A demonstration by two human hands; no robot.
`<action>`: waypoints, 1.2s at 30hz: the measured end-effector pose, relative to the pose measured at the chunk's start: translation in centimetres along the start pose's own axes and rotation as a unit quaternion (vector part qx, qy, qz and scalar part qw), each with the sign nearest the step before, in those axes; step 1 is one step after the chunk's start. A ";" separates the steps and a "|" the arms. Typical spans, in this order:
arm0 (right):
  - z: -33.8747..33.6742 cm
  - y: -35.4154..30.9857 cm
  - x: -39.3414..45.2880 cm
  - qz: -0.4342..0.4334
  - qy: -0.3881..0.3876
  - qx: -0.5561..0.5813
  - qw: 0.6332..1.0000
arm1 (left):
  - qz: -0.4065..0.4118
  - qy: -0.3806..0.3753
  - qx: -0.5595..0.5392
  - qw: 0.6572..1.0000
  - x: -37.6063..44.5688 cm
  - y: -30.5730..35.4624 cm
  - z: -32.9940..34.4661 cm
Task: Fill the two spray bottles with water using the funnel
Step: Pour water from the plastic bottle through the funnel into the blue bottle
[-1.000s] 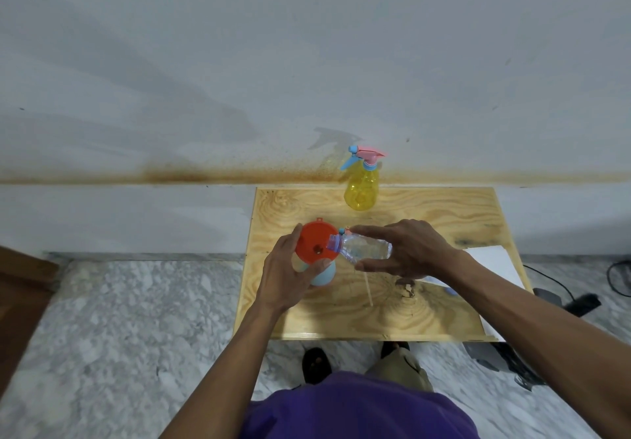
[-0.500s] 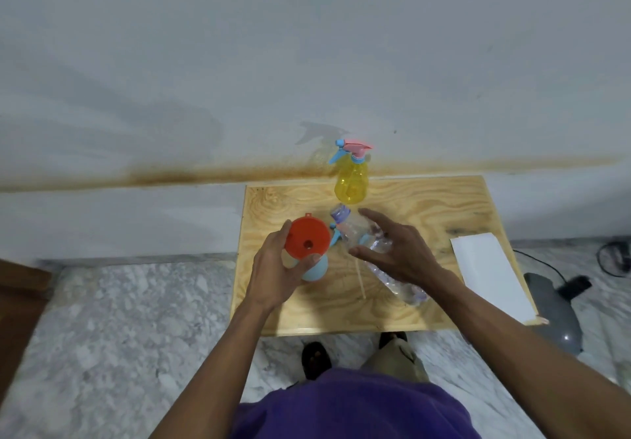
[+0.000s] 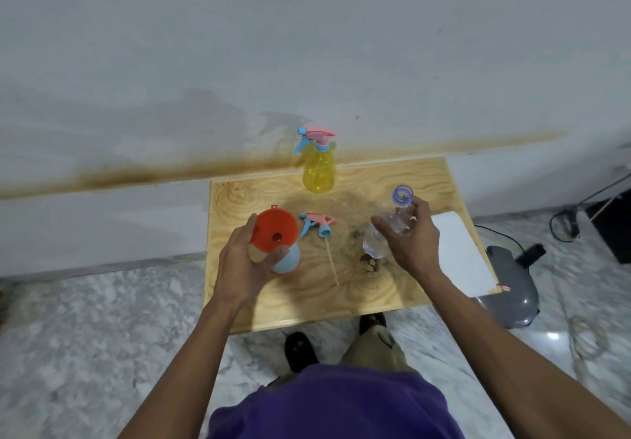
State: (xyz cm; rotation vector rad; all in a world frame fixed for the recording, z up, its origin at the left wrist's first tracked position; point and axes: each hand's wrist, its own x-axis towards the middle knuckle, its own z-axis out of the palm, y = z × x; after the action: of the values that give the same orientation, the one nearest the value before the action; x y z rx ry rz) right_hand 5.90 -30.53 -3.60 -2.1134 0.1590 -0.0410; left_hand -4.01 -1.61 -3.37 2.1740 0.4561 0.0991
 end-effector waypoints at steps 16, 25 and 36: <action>-0.7 1.7 -0.9 0.032 0.014 0.011 0.999 | -0.015 -0.016 -0.011 1.000 -0.4 0.8 -0.4; -1.0 1.7 -1.3 0.024 0.000 0.021 0.999 | -0.041 0.020 -0.054 0.998 -0.6 1.1 0.1; -2.3 2.6 -0.7 -0.005 -0.036 0.016 0.999 | -0.016 0.099 -0.118 0.988 -0.5 9.3 3.1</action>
State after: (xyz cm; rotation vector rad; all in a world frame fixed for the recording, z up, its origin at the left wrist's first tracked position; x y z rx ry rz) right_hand 4.73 -33.75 -4.60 -2.0798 0.1051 0.0258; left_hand -1.08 -9.18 2.13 1.9307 0.5624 0.3382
